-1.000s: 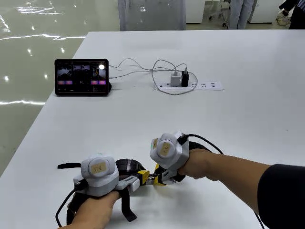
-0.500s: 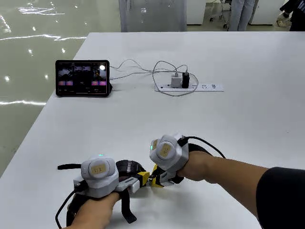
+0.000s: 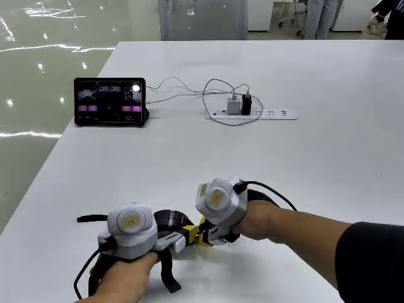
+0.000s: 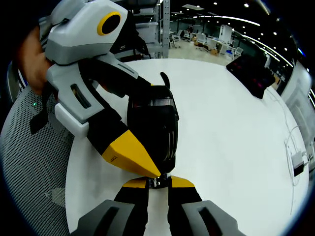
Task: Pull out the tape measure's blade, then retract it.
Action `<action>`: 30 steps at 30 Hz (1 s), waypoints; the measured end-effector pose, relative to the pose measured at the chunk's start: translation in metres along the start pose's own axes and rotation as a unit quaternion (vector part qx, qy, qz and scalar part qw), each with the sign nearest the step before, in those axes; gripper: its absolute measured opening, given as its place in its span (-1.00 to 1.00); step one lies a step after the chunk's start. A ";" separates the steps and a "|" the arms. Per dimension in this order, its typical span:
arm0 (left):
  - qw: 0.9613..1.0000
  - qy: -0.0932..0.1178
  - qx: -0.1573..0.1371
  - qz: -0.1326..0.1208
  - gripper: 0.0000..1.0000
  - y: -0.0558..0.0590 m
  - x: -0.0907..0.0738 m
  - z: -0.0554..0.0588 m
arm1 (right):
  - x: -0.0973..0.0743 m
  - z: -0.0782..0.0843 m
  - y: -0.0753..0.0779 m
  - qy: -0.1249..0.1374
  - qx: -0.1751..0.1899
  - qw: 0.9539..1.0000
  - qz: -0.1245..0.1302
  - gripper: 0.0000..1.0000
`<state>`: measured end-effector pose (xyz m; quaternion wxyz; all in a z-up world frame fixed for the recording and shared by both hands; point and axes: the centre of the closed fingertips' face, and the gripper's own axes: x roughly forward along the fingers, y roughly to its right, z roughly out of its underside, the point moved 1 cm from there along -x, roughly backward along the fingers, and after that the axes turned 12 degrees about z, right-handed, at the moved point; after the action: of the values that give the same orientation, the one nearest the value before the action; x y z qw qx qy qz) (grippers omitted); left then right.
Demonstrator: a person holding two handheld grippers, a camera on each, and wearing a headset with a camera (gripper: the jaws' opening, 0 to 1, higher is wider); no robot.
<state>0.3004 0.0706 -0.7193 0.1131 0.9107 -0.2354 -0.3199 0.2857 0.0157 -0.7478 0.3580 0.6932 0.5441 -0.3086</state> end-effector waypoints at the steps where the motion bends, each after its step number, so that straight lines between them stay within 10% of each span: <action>1: 1.000 0.000 0.001 0.000 0.19 0.000 0.000 0.000 | 0.000 0.000 0.000 -0.001 0.000 1.000 0.001 -0.78; 30: 1.000 0.008 0.000 0.003 0.24 0.001 0.000 0.001 | 0.002 -0.002 -0.001 0.005 -0.007 1.000 0.002 -0.76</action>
<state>0.2996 0.0695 -0.7198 0.1160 0.9126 -0.2377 -0.3118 0.2855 0.0184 -0.7488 0.3605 0.6931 0.5470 -0.3006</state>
